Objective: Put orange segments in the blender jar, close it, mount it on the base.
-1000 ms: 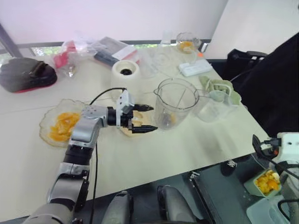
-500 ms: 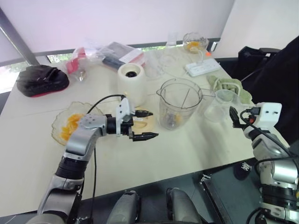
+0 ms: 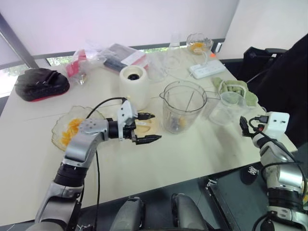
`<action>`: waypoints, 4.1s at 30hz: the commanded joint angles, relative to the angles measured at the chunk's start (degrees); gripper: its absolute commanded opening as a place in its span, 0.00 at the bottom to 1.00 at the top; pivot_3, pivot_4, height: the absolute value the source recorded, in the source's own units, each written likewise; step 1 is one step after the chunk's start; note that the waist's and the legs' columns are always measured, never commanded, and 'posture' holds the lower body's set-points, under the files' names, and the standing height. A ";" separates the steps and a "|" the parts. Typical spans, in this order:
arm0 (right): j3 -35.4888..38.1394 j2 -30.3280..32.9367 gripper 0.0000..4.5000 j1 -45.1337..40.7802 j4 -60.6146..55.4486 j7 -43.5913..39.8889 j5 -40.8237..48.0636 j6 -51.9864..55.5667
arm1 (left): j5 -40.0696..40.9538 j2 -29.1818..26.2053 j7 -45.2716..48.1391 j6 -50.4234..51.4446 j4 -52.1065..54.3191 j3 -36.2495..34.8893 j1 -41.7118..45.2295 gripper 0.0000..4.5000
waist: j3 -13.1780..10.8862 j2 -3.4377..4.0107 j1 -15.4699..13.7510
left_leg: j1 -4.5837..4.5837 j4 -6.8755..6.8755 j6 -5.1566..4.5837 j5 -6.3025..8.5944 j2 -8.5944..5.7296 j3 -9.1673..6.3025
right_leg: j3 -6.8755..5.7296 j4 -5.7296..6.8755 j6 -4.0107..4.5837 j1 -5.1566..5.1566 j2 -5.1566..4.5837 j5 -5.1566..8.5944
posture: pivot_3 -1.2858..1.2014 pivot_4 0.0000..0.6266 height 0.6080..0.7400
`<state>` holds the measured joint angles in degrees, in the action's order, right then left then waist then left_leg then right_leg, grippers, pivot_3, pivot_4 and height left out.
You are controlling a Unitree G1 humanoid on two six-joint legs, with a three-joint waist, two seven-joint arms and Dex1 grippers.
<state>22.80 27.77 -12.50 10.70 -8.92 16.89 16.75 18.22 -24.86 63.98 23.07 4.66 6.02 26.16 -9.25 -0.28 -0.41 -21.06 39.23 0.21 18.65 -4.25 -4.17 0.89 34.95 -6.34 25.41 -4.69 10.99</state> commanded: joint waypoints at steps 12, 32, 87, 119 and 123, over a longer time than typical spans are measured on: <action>0.92 1.81 0.96 -9.25 12.53 -0.12 -2.14 -7.67 | 1.06 -1.40 -0.69 -1.40 2.14 0.14 -0.43 0.99 | -0.01 0.01 0.21 | 0.00 -0.01 0.00 0.00 0.00 0.01 | 0.02 -0.01 0.00 0.00 0.00 0.00 | 0.52 0.24 1.00; -1.25 2.82 0.96 -19.01 31.97 -1.37 -6.00 -17.09 | 2.05 -3.60 -0.90 -1.19 3.38 -0.36 -0.71 0.99 | -0.02 0.02 1.23 | 0.00 -0.05 0.00 0.00 0.01 0.02 | 0.04 -0.01 0.00 0.00 -0.01 0.00 | 0.52 0.24 1.00; -0.76 4.08 0.00 -13.47 -33.13 4.44 3.25 14.04 | 1.03 -0.26 1.63 -6.58 -6.06 4.39 5.23 1.00 | -0.10 0.16 1.01 | -0.14 -0.04 -0.05 0.03 0.00 0.00 | 0.05 -0.01 0.00 0.13 0.00 0.00 | 0.52 0.24 1.00; -19.00 15.49 0.00 -21.84 -27.76 -10.86 -21.08 -5.50 | 1.26 -0.86 -0.78 -5.55 -2.68 4.21 2.51 1.00 | -0.11 0.15 0.99 | -0.24 -0.05 -0.04 0.03 0.03 0.07 | 0.03 -0.43 -0.01 0.14 0.01 0.01 | 0.52 0.24 1.00; -15.80 11.56 0.00 -21.28 -28.63 -9.71 -17.53 1.46 | 1.30 -0.87 -0.95 -5.44 -2.41 4.23 2.36 1.00 | -0.11 0.15 1.01 | -0.24 -0.05 -0.04 0.02 0.03 0.07 | 0.03 -0.43 -0.01 0.13 0.01 0.01 | 0.52 0.24 1.00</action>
<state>3.30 40.50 -32.32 -15.78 -19.93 -2.68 14.87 19.18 -25.48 63.27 18.02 0.17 10.58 28.81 -9.36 -0.13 0.60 -21.30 39.19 0.18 18.68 -4.21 -4.10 0.93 34.52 -6.36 25.54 -4.68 10.99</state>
